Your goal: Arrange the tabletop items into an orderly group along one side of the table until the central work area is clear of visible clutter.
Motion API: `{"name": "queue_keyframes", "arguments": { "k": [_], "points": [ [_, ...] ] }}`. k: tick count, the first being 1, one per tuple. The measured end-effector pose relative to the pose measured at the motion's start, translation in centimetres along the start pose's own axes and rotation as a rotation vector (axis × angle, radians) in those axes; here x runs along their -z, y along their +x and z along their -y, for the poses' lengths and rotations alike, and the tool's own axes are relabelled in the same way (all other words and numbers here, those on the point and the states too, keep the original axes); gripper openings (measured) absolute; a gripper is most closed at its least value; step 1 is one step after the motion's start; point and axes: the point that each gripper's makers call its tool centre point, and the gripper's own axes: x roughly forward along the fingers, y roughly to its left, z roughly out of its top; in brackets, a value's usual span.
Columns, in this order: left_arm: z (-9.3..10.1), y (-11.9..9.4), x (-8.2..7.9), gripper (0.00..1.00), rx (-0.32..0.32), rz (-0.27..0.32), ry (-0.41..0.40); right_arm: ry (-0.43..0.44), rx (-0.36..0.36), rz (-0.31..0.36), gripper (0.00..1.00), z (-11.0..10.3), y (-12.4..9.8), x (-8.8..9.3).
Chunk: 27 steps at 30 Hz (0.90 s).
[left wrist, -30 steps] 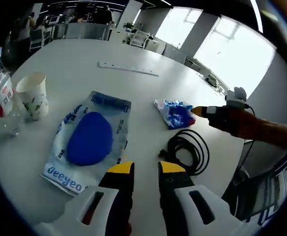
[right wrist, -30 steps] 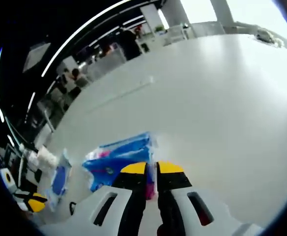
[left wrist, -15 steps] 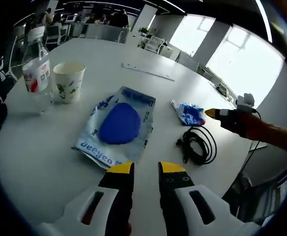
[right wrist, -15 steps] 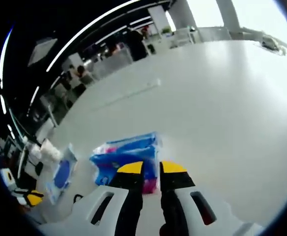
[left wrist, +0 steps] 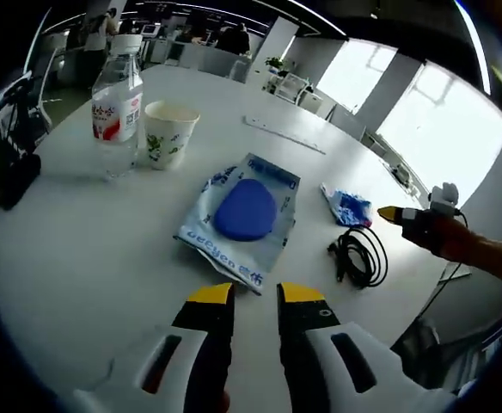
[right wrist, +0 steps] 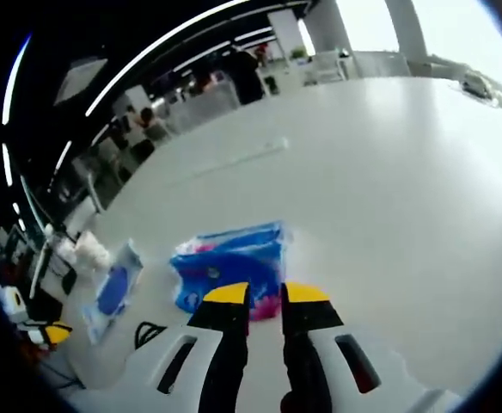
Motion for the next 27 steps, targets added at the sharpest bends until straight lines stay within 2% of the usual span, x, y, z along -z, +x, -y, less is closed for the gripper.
{"name": "queue_keyframes", "arguments": {
  "k": [9, 16, 18, 27],
  "points": [
    [-0.5, -1.1, 0.5, 0.17, -0.013, 0.018, -0.042, -0.051, -0.031, -0.01, 0.13, -1.8, -0.8, 0.9],
    [-0.6, -1.4, 0.2, 0.17, -0.016, 0.04, -0.078, -0.101, -0.071, -0.019, 0.14, -3.6, -1.1, 1.3],
    [-0.6, -1.4, 0.2, 0.17, -0.015, 0.04, -0.08, -0.138, -0.096, -0.027, 0.14, -4.2, -0.9, 1.4],
    [0.1, -1.0, 0.1, 0.17, -0.002, 0.044, -0.092, -0.191, -0.15, -0.049, 0.15, -6.4, -0.8, 1.9]
  ]
}}
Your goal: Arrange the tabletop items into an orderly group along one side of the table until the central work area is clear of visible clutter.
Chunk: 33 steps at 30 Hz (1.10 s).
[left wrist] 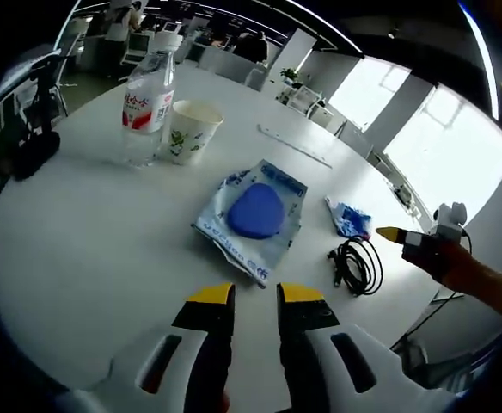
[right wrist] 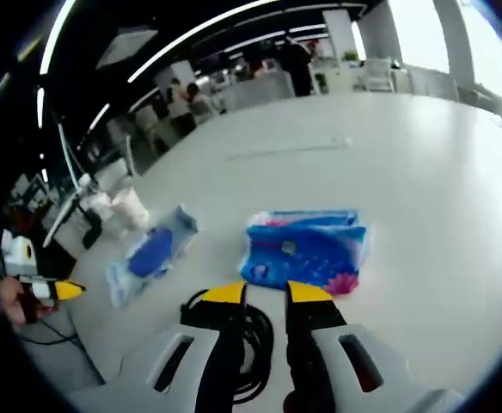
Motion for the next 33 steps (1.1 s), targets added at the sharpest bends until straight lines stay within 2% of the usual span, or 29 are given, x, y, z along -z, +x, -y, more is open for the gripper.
{"name": "queue_keyframes", "arguments": {
  "k": [2, 13, 21, 22, 27, 33],
  "points": [
    [0.1, 0.0, 0.1, 0.17, 0.002, -0.002, -0.002, -0.003, -0.01, -0.005, 0.15, -0.2, 0.2, 0.1],
    [0.6, 0.3, 0.5, 0.16, 0.011, -0.013, -0.011, -0.11, -0.094, -0.056, 0.17, -4.4, 1.2, 1.3],
    [0.3, 0.6, 0.8, 0.16, 0.001, -0.011, -0.033, -0.16, -0.136, -0.079, 0.17, -6.4, 1.6, 1.8],
    [0.3, 0.6, 1.0, 0.16, 0.0, -0.013, -0.034, -0.181, -0.159, -0.089, 0.17, -7.1, 1.7, 2.2],
    [0.4, 0.9, 1.9, 0.16, -0.004, -0.025, -0.041, -0.217, -0.178, -0.107, 0.18, -8.0, 1.6, 3.0],
    [0.2, 1.3, 2.0, 0.17, -0.015, -0.025, -0.069, -0.249, -0.198, -0.138, 0.18, -8.6, 2.1, 3.6]
  ]
}}
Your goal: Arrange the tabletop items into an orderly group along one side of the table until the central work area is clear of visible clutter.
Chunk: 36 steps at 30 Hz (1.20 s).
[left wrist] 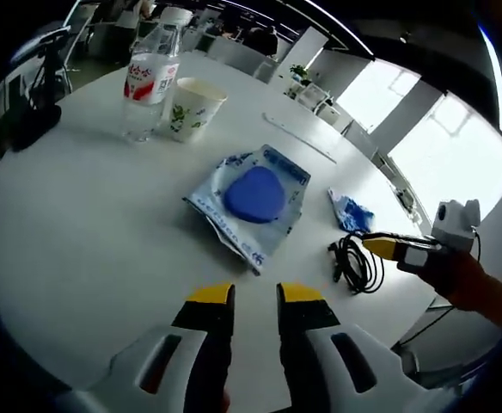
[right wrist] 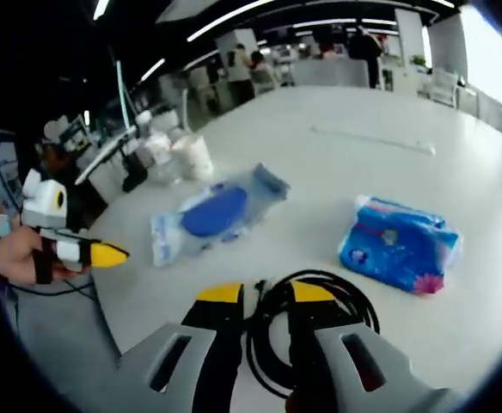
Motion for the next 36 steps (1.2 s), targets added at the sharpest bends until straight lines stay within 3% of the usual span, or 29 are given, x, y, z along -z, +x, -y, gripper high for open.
{"name": "queue_keyframes", "arguments": {
  "k": [12, 16, 27, 36],
  "points": [
    [-1.0, 1.8, -0.2, 0.18, -0.032, 0.006, -0.108, -0.004, -0.005, -0.014, 0.18, 1.5, 3.2, -3.0],
    [-1.5, 2.2, -0.3, 0.18, -0.035, 0.015, -0.143, 0.058, -0.008, -0.008, 0.19, 2.1, 4.8, -4.1],
    [-1.5, 2.9, -0.5, 0.18, -0.027, 0.022, -0.191, 0.08, -0.011, -0.022, 0.2, 3.2, 7.6, -6.5],
    [-1.5, 3.3, -0.8, 0.18, -0.028, 0.037, -0.244, 0.051, -0.024, -0.043, 0.2, 2.8, 9.0, -6.9]
  ]
}}
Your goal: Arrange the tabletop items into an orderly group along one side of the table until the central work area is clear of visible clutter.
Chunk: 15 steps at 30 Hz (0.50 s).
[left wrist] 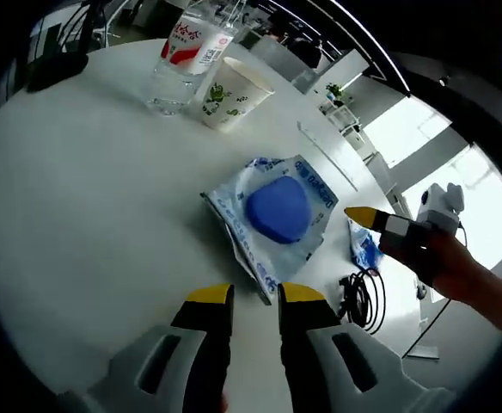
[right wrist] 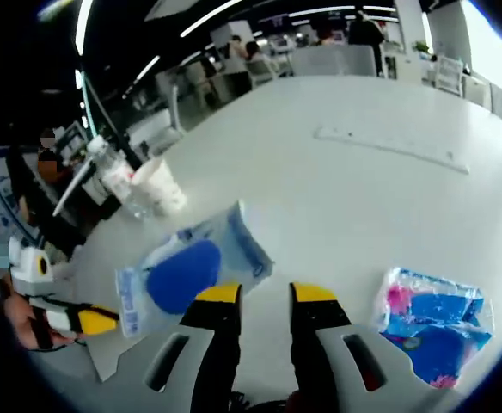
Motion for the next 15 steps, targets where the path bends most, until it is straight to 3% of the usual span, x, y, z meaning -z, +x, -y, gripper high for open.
{"name": "queue_keyframes", "arguments": {
  "k": [15],
  "points": [
    [0.0, 0.9, 0.2, 0.16, 0.001, 0.002, -0.072, -0.031, -0.013, -0.029, 0.21, 0.0, 2.6, -1.4]
  ]
}}
